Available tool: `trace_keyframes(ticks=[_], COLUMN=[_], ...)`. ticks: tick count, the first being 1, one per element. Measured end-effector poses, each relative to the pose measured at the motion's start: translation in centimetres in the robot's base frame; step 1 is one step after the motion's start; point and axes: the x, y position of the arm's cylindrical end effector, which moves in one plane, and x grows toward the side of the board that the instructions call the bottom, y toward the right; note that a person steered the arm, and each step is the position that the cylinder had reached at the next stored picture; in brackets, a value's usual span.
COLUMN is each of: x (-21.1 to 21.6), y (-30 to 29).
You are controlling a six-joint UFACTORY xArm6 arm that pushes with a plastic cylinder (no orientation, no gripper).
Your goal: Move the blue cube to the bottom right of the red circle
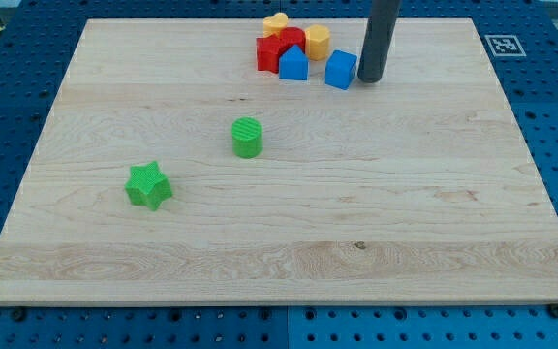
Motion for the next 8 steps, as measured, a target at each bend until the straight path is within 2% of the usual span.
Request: trace_keyframes(ticks=[1, 3, 4, 6, 8], x=[-0.8, 2.3, 2.4, 2.4, 0.0], y=[-1.3, -0.9, -0.9, -1.7, -5.2])
